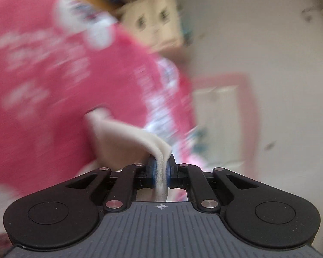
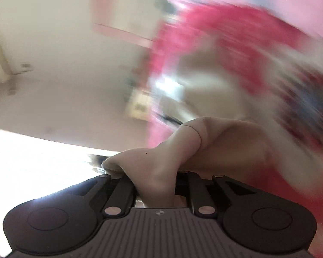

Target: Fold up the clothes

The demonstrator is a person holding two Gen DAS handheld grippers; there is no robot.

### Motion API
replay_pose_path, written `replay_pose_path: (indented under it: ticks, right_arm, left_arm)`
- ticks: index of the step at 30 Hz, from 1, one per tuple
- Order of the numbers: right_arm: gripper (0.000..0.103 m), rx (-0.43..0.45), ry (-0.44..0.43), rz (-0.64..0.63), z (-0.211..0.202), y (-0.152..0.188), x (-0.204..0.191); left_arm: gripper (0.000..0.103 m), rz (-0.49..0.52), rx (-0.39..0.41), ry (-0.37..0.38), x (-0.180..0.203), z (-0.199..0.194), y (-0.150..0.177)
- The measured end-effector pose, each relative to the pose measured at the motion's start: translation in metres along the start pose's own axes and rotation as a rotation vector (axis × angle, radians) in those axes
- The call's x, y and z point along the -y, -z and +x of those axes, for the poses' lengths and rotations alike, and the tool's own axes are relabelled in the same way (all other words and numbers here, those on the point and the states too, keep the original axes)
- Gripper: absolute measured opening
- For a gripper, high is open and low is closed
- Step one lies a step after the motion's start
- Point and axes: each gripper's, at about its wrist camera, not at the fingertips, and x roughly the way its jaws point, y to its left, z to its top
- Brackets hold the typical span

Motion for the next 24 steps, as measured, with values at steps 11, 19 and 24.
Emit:
replay_pose_path:
  ticks: [11, 19, 24]
  right_arm:
    - [0.011, 0.377, -0.376, -0.316, 0.062, -0.191, -0.368]
    - [0.011, 0.402, -0.560, -0.569, -0.055, -0.125, -0.426]
    - [0.011, 0.323, -0.459, -0.437, -0.101, -0.055, -0.292]
  left_arm:
    - [0.006, 0.145, 0.285, 0.203, 0.346, 0.086, -0.092]
    - [0.006, 0.415, 0.402, 0.403, 0.424, -0.042, -0.061]
    - [0.006, 0.438, 0.367, 0.302, 0.315, -0.094, -0.014]
